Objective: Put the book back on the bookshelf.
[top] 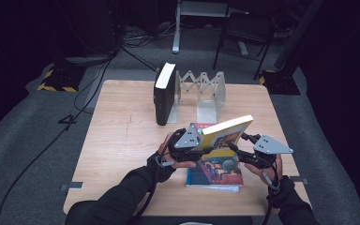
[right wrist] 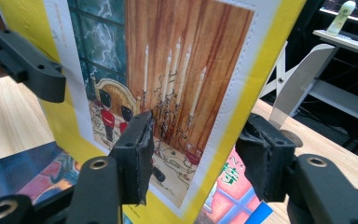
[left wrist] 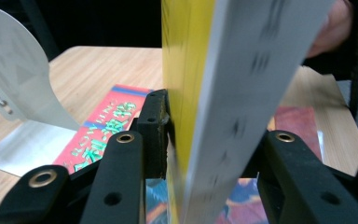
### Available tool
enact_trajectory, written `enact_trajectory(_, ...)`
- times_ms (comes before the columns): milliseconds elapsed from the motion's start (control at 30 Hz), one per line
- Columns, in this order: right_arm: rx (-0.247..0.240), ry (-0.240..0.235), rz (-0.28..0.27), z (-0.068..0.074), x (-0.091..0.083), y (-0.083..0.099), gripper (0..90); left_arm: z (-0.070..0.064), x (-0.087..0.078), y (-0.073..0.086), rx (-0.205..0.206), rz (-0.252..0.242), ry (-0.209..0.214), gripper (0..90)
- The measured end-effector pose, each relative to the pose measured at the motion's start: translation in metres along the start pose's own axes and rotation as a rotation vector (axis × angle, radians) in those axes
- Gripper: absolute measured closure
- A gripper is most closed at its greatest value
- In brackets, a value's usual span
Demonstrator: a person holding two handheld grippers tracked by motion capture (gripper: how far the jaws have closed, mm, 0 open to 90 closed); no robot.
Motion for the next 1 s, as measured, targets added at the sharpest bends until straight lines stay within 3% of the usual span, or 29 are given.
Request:
enact_trajectory(133, 0.008, 0.004, 0.0, 0.001, 0.003, -0.001, 45.1, 0.0, 0.002, -0.006, -0.009, -0.018, -0.023, 63.0)
enact_trajectory(233, 0.008, 0.002, 0.001, 0.0, 0.004, -0.001, 44.7, 0.001, 0.003, -0.008, -0.001, -0.012, -0.04, 69.3)
enact_trajectory(300, 0.012, 0.005, 0.002, 0.0, 0.005, -0.001, 43.9, 0.003, 0.004, -0.01, -0.002, -0.008, -0.073, 73.2)
enact_trajectory(633, 0.02, 0.015, 0.03, -0.005, -0.001, 0.006, 41.9, 0.016, 0.001, -0.008, -0.019, -0.018, -0.147, 74.9)
enact_trajectory(667, 0.027, 0.028, 0.043, -0.01, -0.005, 0.011, 41.7, 0.025, -0.004, -0.006, -0.033, -0.022, -0.186, 74.9)
enact_trajectory(700, 0.027, 0.028, 0.043, -0.01, -0.005, 0.011, 41.7, 0.025, -0.004, -0.006, -0.033, -0.022, -0.186, 74.9)
enact_trajectory(967, 0.073, 0.066, 0.062, -0.025, -0.017, 0.026, 41.1, 0.065, -0.033, 0.006, -0.087, -0.032, -0.362, 75.1)
enact_trajectory(1000, 0.073, 0.066, 0.062, -0.025, -0.017, 0.026, 41.1, 0.065, -0.033, 0.006, -0.087, -0.032, -0.362, 75.1)
Point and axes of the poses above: each handheld gripper's, and its own axes: x roughly forward along the jaws, y roughly out of its underside, z roughly to its left, the point moved 6 cm from there along x, roughly forward along the jaws, and after that the axes turned 3 degrees about -z, right-handed, at the moved point
